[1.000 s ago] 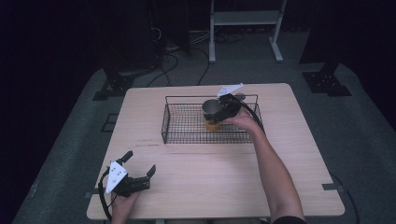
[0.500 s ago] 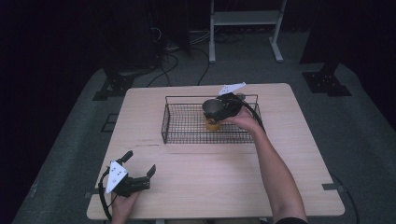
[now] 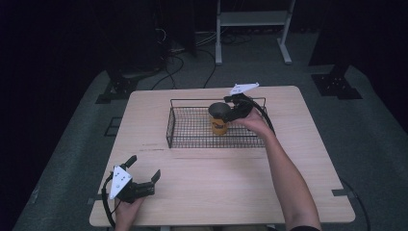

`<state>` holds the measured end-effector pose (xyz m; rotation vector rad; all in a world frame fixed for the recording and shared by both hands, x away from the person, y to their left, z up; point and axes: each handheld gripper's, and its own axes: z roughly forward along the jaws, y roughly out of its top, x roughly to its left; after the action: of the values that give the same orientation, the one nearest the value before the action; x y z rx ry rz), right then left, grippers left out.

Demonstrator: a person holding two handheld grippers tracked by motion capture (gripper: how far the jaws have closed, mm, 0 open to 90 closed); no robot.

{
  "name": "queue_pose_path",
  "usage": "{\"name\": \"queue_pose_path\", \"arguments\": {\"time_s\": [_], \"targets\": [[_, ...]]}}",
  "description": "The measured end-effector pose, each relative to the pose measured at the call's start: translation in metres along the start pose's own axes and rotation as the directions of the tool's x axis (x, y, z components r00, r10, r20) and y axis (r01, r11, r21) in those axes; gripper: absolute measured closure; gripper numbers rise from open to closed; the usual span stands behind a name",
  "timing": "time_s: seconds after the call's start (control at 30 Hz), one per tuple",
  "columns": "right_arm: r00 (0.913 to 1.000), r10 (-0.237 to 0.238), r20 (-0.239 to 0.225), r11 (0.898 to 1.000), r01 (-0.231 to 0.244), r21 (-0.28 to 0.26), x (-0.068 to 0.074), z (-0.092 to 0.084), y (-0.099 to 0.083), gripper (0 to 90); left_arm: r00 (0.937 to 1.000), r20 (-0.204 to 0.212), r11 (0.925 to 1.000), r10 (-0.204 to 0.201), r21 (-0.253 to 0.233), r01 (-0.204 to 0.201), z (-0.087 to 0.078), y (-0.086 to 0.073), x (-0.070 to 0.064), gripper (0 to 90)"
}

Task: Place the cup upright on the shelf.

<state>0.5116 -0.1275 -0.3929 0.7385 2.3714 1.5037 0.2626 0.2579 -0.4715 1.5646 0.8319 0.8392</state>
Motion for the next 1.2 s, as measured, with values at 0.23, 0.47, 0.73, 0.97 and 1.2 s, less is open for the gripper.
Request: {"name": "queue_pose_path", "arguments": {"time_s": [0.23,0.47,0.73,0.97,1.2], "targets": [[1.0,-0.001,0.001,1.0,0.001,-0.023,0.003,-0.011,0.002,2.1,1.0,0.003,1.0,0.006,0.001,-0.006,-0.001,0.0,0.0,0.0],[1.0,-0.003,0.003,0.999,0.003,-0.042,0.006,-0.021,0.002,2.1,1.0,0.004,1.0,0.007,-0.001,-0.007,-0.001,0.0,-0.001,0.0],[0.9999,-0.013,0.003,0.998,0.013,-0.066,0.009,-0.038,0.004,2.2,1.0,0.002,1.0,0.007,0.0,-0.007,-0.001,0.0,-0.001,0.0],[0.9999,-0.013,0.008,0.996,0.013,-0.094,0.01,-0.058,0.004,2.2,1.0,0.0,1.0,0.008,0.0,-0.008,-0.001,0.0,-0.001,0.0],[1.0,-0.01,0.0,0.996,0.01,-0.092,0.01,-0.074,0.002,2.3,1.0,0.001,1.0,0.009,0.001,-0.009,-0.001,0.0,-0.001,0.0]]}}
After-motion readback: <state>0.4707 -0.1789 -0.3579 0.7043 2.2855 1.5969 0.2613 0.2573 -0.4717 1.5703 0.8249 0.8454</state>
